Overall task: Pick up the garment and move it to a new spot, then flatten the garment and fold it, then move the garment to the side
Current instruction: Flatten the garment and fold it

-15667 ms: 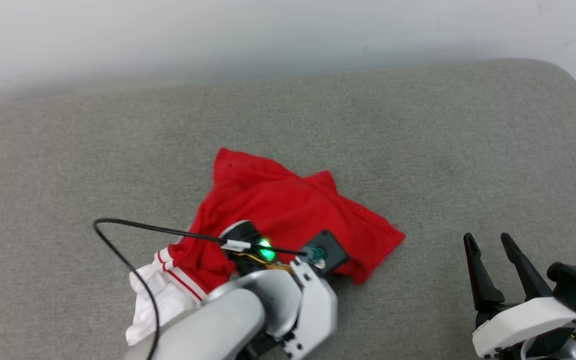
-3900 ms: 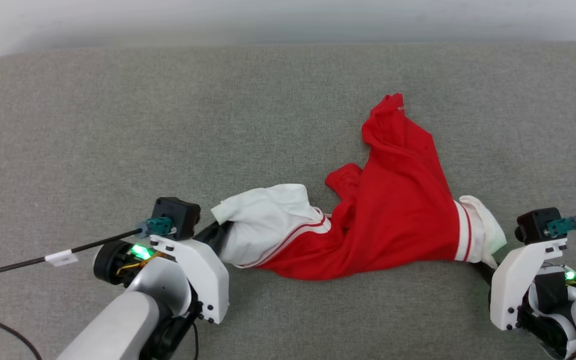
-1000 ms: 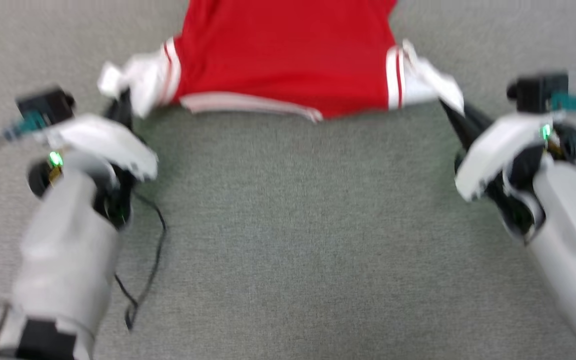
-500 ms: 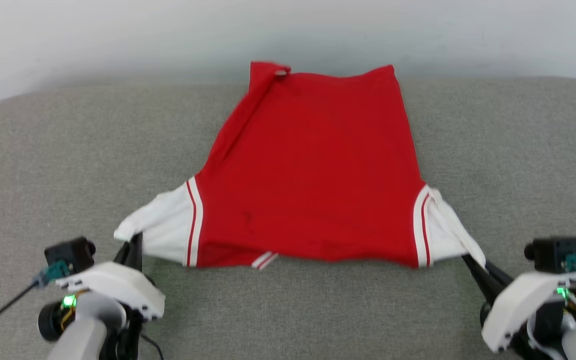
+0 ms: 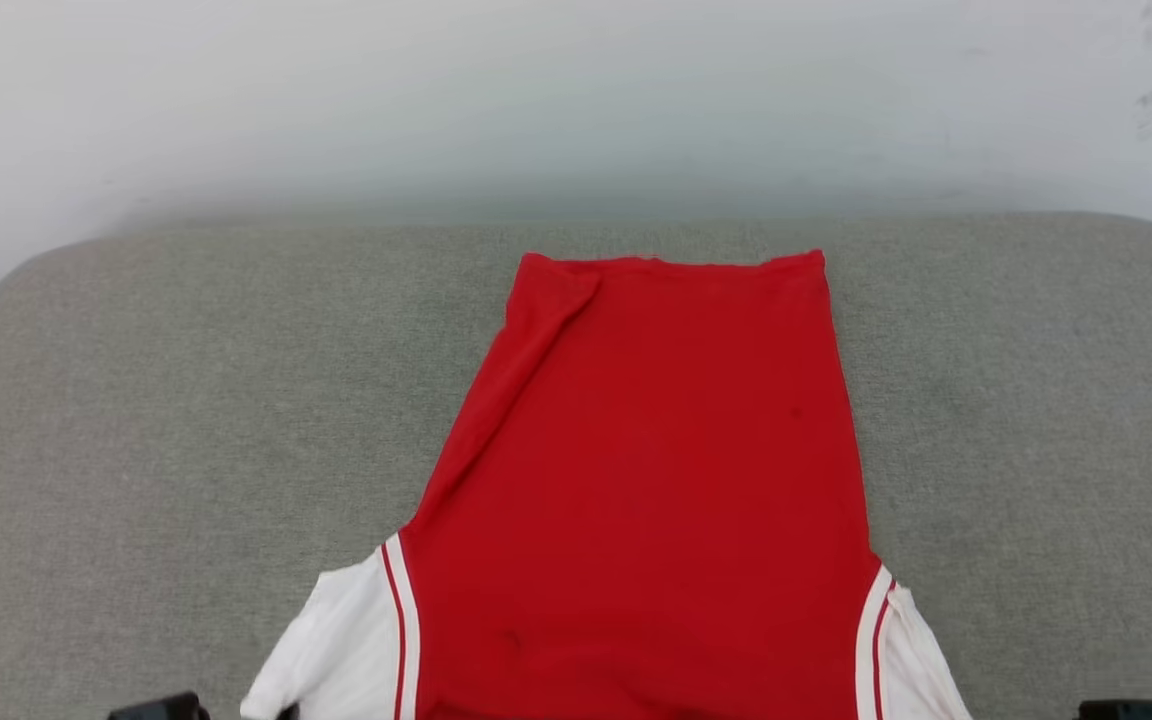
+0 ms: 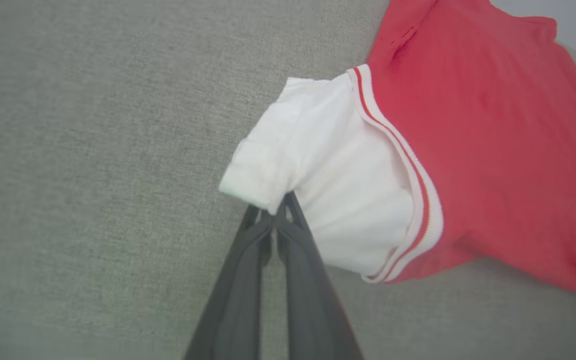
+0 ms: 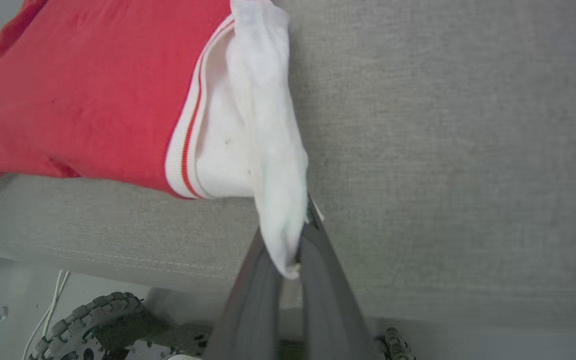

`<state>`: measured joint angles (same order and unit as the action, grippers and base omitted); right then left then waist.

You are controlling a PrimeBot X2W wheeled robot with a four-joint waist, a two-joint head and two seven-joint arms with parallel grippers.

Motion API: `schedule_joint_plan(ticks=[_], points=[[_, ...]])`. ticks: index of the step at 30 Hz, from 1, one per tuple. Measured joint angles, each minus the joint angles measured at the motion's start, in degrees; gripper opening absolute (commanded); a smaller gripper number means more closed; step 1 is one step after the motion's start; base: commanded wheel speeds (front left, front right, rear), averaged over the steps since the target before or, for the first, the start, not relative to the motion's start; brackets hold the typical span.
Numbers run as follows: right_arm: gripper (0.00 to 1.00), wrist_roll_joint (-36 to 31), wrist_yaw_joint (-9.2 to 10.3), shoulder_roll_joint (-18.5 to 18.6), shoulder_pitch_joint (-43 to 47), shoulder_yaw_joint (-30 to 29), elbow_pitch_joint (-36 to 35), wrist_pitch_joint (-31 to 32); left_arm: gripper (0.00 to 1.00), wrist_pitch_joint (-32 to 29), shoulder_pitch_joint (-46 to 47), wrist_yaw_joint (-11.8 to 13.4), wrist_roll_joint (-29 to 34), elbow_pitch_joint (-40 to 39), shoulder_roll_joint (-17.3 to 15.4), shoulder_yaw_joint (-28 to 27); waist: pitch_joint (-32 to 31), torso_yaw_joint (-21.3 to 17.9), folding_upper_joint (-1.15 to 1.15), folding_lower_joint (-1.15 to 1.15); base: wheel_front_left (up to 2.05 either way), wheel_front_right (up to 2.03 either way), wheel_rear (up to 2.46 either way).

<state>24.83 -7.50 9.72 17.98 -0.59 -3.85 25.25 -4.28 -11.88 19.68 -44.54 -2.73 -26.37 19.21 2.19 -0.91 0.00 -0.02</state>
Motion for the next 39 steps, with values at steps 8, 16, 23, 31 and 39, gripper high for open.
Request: schedule_joint_plan(ticks=[8, 16, 23, 31, 39], points=[[1.0, -2.2, 0.0, -1.5, 1.8, 0.1, 1.2, 0.7, 0.0, 0.0, -3.0, 1.6, 1.5, -5.0, 0.2, 1.8, -0.5, 1.1, 0.0, 0.01, 0.0, 0.0, 0.0], [1.0, -3.8, 0.0, 0.6, -12.4, -3.6, 4.0, -6.4, 0.0, 1.5, 2.6, 1.0, 5.0, -6.9, -0.2, 2.7, 1.4, 1.8, 0.0, 0.02, 0.0, 0.0, 0.0], [1.0, -4.0, 0.01, 1.6, -34.5, -5.2, 16.5, -6.5, 0.0, 2.5, 8.7, 0.2, 7.9, -9.7, 0.4, 4.3, 6.6, 3.1, 0.0, 0.03, 0.0, 0.0, 0.0], [1.0, -4.4, 0.0, 6.5, -57.6, -7.0, 33.1, 1.6, 0.0, 4.2, 16.9, -2.9, 10.6, -10.7, 1.8, 6.5, 14.5, 7.5, 0.0, 0.03, 0.0, 0.0, 0.0], [1.0, -8.1, 0.0, 8.6, -73.3, -8.1, 42.6, 11.1, 0.0, 6.6, 22.5, -5.4, 11.6, -10.5, 4.1, 8.1, 23.2, 11.9, 0.0, 0.03, 0.0, 0.0, 0.0]])
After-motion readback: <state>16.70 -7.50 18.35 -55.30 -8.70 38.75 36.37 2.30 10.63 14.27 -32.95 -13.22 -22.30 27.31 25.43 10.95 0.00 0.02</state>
